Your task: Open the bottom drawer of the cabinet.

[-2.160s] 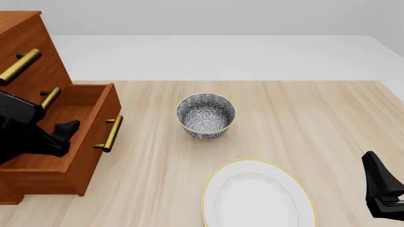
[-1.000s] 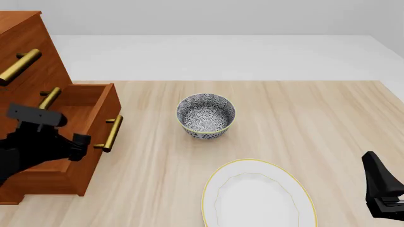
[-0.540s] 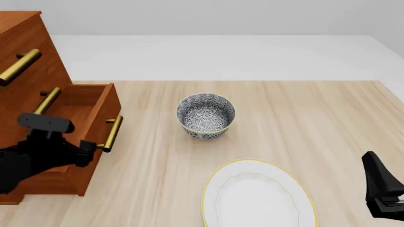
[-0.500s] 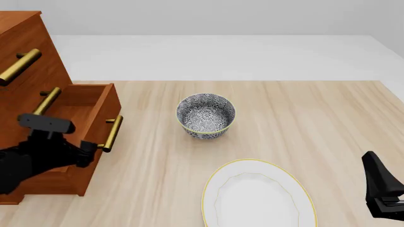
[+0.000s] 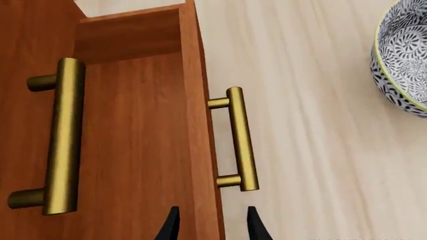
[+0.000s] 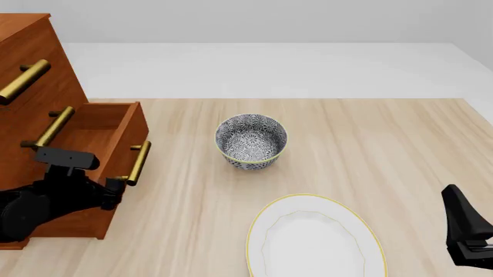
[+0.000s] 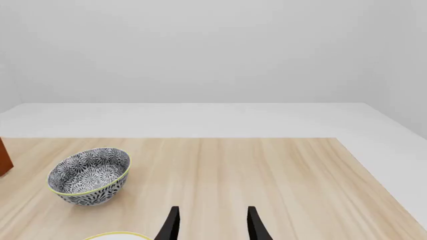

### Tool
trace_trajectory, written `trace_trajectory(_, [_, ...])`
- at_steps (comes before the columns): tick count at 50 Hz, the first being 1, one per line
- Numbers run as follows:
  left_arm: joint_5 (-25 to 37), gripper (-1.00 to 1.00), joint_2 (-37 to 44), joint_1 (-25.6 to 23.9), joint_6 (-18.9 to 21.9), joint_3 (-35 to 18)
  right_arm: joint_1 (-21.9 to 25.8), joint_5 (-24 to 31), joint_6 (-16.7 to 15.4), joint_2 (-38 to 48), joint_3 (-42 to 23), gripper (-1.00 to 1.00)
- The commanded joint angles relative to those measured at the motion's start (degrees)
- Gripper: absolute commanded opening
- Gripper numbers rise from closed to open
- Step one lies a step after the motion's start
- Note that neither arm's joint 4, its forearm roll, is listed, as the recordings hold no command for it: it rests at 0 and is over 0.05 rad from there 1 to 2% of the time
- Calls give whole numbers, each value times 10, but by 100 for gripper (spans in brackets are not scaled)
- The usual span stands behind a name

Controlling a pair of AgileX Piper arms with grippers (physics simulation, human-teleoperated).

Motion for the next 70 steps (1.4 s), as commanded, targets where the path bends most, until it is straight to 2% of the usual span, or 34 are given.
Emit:
trace_trajectory(1, [7, 100, 0, -30, -23, 5, 0, 0, 0, 0, 0, 100])
trace_trajectory(3, [12, 100, 1, -41, -35, 2, 0, 0, 0, 0, 0, 100])
trace_trajectory(70, [5, 100, 40, -229, -117, -59, 0, 0, 0, 0, 0, 100])
